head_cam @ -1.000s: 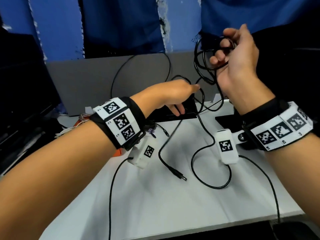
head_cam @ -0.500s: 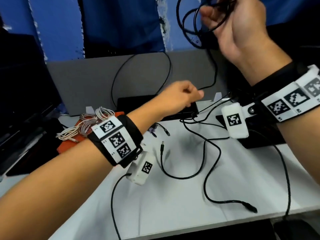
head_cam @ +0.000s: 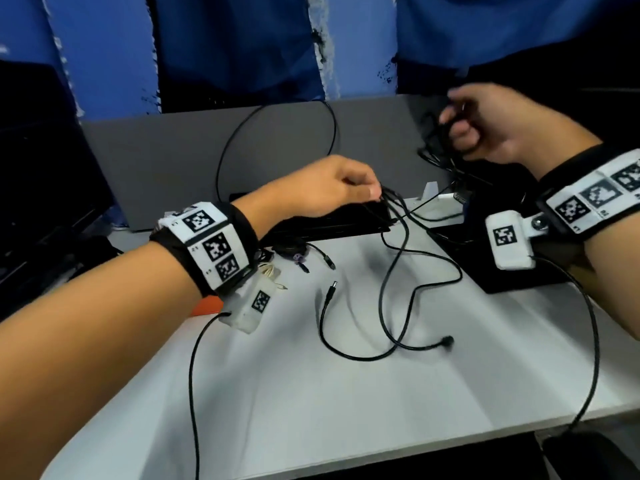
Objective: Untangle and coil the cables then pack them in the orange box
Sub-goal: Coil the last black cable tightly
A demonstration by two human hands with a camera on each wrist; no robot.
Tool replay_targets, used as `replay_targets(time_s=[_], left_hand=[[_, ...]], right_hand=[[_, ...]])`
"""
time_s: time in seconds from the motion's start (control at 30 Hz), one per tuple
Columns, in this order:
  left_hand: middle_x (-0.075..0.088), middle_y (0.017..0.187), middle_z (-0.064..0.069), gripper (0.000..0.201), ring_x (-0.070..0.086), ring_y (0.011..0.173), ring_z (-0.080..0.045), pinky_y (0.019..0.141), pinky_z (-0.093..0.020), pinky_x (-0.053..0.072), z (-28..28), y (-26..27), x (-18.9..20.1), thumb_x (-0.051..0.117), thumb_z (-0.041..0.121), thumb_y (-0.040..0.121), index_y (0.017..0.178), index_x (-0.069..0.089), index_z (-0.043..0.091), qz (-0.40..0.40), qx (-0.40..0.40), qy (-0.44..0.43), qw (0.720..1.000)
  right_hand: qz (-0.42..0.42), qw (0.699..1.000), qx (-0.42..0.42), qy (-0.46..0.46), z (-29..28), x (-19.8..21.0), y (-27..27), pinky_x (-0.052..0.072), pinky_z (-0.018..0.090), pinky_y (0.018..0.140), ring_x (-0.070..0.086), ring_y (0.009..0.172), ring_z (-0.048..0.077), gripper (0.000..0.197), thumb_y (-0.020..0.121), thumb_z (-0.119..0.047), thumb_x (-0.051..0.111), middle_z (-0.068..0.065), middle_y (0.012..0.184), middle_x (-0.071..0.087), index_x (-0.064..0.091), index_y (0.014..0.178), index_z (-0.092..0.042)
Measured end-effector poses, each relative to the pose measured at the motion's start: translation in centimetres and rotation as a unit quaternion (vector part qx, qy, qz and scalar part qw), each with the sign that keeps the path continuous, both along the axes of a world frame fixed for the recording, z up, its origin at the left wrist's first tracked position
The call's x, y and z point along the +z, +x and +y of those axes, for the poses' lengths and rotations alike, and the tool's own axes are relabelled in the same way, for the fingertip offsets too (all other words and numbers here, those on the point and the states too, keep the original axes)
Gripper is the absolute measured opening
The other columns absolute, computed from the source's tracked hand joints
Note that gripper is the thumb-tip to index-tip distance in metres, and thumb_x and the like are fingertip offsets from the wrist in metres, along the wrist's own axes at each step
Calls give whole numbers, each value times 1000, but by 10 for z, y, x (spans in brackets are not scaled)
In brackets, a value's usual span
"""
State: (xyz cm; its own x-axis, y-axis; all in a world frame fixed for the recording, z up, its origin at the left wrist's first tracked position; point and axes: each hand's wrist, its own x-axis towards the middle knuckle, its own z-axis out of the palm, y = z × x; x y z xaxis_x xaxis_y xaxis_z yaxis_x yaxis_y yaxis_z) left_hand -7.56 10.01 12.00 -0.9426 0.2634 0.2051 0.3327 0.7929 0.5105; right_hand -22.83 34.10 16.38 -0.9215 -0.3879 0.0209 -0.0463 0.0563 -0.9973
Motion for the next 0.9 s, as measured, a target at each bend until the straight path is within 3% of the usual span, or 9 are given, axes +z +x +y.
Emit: replay_targets(time_s=[0.07,0.17,0.33,0.43,0.53,0.6,0.73,0.83,0.9], left_hand=[[72,92,17,15,66,96,-4,99,-27,44,-2,-1,11,63,31,100,87,70,31,5,8,70,998],[63,97,-14,13,62,92,-23,98,-37,47,5,1,23,62,29,90,81,60,20,-34,3,183,983],[70,107,-13,15,71,95,-22,77,-20,59,21,-3,19,60,25,100,93,58,11,-32,64,77,995],[71,96,-6,13,70,90,-18,71,-18,53,30,-4,19,59,17,97,84,56,15,-21,59,56,996],[63,81,6,21,63,78,-14,72,-25,48,39,-2,24,64,10,89,79,54,25,15,36,28,999],[65,86,10,29,65,85,-10,79,-25,52,41,-1,26,62,4,88,87,56,33,42,13,31,999],[57,106,-4,28,64,99,-18,86,-33,57,29,2,22,57,-5,89,90,50,22,101,-4,32,994],[44,114,2,40,55,106,-14,94,-26,47,13,1,18,50,-10,86,107,51,23,158,22,-36,987],[44,118,-1,45,57,109,-21,94,-31,49,6,1,17,44,-12,84,114,54,20,180,59,-49,981]], right_hand=[[-35,992,43,117,17,-24,-11,17,16,41,26,32,6,40,104,-48,42,-5,50,34,56,80,-19],[7,960,39,279,26,-54,-7,16,25,51,30,28,8,50,105,-51,45,-3,40,41,59,79,-11],[106,887,8,450,16,-49,19,61,38,74,76,75,33,71,97,-67,48,19,84,78,65,102,2],[241,902,-1,358,-2,-29,49,58,44,95,76,92,23,74,89,-76,49,8,98,78,74,108,-9],[220,956,123,152,-27,-27,81,51,35,107,69,115,11,70,89,-78,42,-4,131,69,59,138,-31],[210,957,175,101,-39,-33,88,51,33,105,67,119,10,49,96,-67,45,-6,136,66,56,135,-41],[257,945,161,122,-41,-37,81,51,32,86,69,101,8,39,95,-47,68,1,116,72,60,131,-34],[282,930,166,168,-37,-38,76,54,41,93,69,105,26,30,96,-25,72,19,124,69,67,126,-23],[304,920,172,177,-34,-38,79,55,29,84,67,86,19,22,100,-23,67,13,106,73,73,120,-17]])
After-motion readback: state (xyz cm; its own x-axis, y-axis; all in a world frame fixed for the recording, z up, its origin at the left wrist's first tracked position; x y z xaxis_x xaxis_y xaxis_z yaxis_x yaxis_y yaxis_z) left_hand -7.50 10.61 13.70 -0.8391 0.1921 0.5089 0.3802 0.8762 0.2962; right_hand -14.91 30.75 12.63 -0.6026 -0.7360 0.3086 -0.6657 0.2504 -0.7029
